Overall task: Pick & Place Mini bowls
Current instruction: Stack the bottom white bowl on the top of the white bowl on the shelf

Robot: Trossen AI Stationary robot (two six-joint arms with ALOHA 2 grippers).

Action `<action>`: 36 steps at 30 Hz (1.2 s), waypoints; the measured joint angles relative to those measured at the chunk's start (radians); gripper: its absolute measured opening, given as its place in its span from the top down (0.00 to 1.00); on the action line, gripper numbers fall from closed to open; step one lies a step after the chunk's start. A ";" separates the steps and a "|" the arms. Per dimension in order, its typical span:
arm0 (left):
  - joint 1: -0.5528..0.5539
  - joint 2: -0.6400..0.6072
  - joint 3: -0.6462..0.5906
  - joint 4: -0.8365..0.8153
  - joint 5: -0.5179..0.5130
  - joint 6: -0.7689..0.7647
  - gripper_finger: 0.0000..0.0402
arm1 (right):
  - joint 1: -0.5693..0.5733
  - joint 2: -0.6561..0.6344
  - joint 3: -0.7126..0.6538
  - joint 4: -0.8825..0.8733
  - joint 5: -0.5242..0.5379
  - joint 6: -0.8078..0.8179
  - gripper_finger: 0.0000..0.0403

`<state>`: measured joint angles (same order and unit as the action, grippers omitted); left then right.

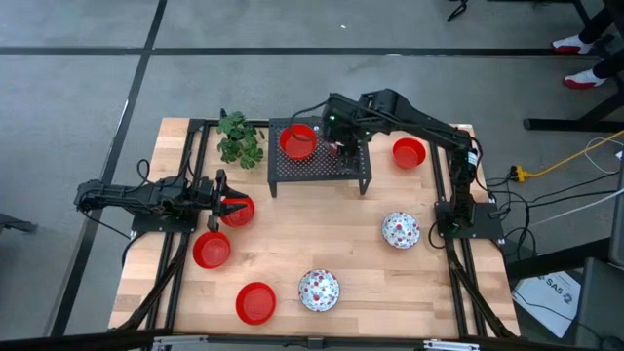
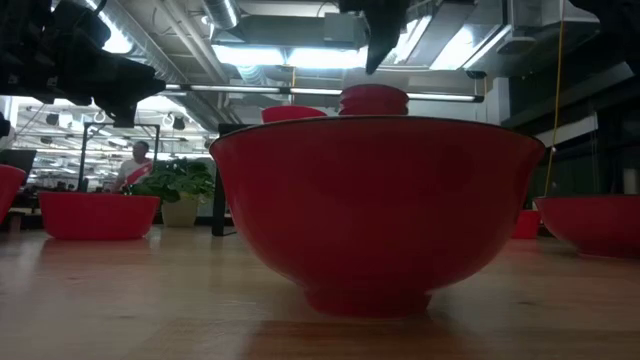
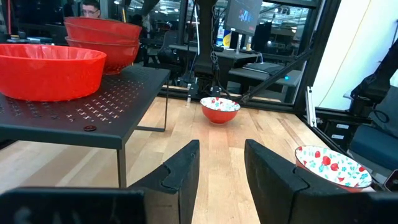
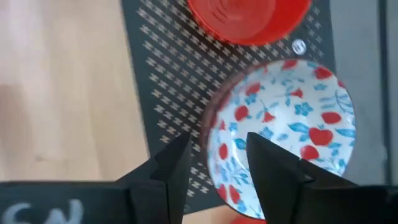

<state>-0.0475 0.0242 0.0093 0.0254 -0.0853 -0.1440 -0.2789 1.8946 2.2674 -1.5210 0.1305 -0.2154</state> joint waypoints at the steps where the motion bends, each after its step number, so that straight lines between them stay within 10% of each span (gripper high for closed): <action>1: 0.000 0.000 0.000 0.000 0.000 0.000 0.69 | 0.002 0.000 0.013 -0.001 -0.019 0.003 0.61; 19: 0.000 0.000 0.000 0.000 0.000 0.000 0.69 | 0.248 0.000 0.082 0.189 -0.265 0.159 0.61; 36: 0.000 0.000 0.000 0.000 0.000 0.000 0.69 | 0.630 0.031 0.080 0.341 -0.262 0.514 0.61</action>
<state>-0.0479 0.0242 0.0090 0.0254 -0.0853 -0.1440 0.3508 1.9253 2.3475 -1.1795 -0.1318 0.2981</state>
